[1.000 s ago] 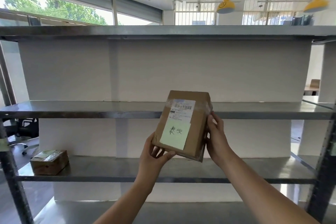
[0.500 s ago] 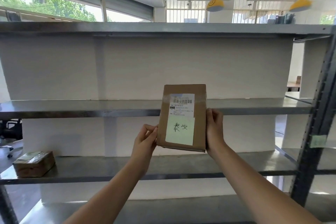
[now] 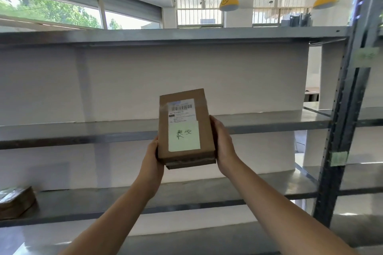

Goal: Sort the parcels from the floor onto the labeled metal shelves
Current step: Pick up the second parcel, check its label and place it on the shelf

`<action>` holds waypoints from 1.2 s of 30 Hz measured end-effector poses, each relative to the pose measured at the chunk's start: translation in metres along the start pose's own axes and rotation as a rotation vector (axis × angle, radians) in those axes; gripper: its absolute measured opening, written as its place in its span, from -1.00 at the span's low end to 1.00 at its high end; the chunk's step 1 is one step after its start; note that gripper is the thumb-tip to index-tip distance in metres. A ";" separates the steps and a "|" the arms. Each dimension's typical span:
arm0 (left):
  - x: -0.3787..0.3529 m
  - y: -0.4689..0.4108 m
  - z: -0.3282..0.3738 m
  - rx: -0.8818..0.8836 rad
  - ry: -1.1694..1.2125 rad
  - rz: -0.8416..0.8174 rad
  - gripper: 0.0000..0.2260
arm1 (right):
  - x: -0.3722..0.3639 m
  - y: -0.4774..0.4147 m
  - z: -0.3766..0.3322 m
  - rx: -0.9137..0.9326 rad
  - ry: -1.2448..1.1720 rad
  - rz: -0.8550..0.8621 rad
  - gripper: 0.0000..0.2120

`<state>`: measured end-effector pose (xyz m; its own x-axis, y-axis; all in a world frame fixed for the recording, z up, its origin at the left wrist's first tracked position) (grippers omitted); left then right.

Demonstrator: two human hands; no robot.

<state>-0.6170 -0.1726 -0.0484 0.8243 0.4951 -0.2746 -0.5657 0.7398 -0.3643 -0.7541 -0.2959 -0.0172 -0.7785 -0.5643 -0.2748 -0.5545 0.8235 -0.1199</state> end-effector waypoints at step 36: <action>0.386 0.140 0.129 -0.124 -0.155 0.755 -0.64 | -0.427 0.052 0.178 -0.154 0.114 -0.668 -0.70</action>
<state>-0.3749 0.1812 -0.0911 0.2038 0.9089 -0.3637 -0.9656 0.1254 -0.2278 -0.3981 -0.0011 -0.0756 -0.2776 -0.9568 -0.0866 -0.9544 0.2849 -0.0889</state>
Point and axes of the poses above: each hand's wrist, its own y-axis away from the middle knuckle, its own x-axis out of the back of the hand, z = x × y, the point moved 3 cm from there along -y, towards the middle knuckle, and after that the axes turned 8 degrees about -x, right-handed, at the moved point
